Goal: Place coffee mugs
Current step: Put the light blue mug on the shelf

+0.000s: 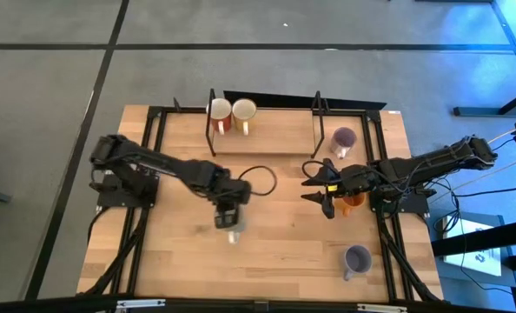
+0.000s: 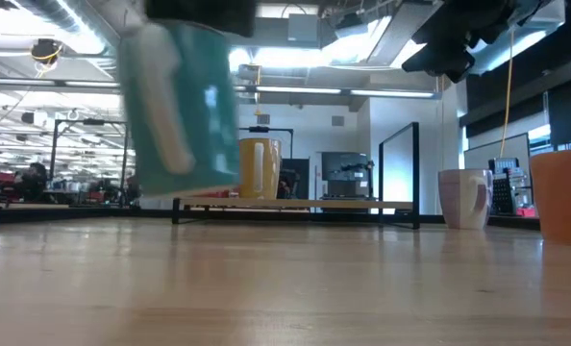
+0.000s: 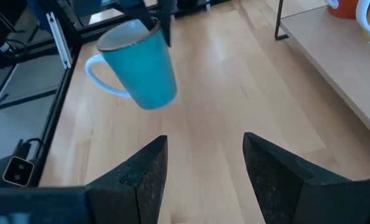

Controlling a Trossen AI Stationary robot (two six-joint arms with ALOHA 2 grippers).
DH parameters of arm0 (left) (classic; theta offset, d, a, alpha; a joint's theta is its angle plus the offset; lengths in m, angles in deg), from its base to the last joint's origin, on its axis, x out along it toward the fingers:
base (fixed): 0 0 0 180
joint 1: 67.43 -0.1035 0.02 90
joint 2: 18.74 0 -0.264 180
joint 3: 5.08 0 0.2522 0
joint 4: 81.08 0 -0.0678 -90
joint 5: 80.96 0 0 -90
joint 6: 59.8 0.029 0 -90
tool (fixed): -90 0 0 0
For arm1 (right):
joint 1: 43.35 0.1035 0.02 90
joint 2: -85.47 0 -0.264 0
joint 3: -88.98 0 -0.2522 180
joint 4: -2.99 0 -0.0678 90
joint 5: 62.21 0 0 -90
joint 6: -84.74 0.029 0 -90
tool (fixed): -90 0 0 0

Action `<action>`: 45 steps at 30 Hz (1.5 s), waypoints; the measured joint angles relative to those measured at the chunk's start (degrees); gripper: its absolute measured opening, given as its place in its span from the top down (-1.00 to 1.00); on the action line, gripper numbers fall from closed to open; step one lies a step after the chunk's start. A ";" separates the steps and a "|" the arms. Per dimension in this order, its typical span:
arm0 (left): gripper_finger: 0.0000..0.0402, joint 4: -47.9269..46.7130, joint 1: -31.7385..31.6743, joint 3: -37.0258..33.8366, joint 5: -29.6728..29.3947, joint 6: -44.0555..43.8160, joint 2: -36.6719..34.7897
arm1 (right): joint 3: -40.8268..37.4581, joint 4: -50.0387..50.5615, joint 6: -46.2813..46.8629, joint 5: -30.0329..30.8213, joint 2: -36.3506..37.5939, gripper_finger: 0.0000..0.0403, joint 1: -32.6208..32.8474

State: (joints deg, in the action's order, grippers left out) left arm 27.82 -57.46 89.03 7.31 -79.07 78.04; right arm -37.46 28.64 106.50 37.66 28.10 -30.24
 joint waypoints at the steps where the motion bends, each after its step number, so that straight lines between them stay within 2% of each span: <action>1: 0.90 -0.15 -0.69 1.61 0.24 0.57 1.49 | 0.00 0.24 -0.44 -0.02 0.00 0.02 0.00; 11: 0.90 -1.23 -4.44 15.91 2.52 7.23 14.57 | 0.00 2.45 -6.78 1.47 0.00 0.02 0.00; 20: 0.90 -2.54 -7.77 22.78 2.18 6.72 22.68 | 0.00 8.03 -5.81 4.79 0.00 0.02 0.00; 26: 0.88 -2.23 -8.26 23.13 2.76 6.31 23.08 | 0.00 9.84 -5.69 4.68 -0.02 0.02 0.00; 33: 0.49 -3.16 -8.04 24.53 2.97 6.54 22.42 | 0.00 9.22 -5.56 4.06 -0.02 0.02 0.00; 36: 0.40 -3.49 -8.04 26.31 3.00 7.59 22.40 | 0.00 9.03 -5.30 4.05 -0.02 0.02 0.00; 40: 0.37 -7.68 -7.74 29.66 2.96 9.53 21.40 | 0.00 7.58 -3.92 4.05 -0.02 0.02 0.00; 45: 0.38 -8.15 -5.83 30.61 1.99 13.88 15.61 | 0.00 3.16 -3.09 3.63 -0.16 0.02 0.00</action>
State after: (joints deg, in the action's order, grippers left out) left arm 19.68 -63.29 119.64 9.29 -65.20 93.65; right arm -37.46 31.80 103.41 41.29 27.94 -30.24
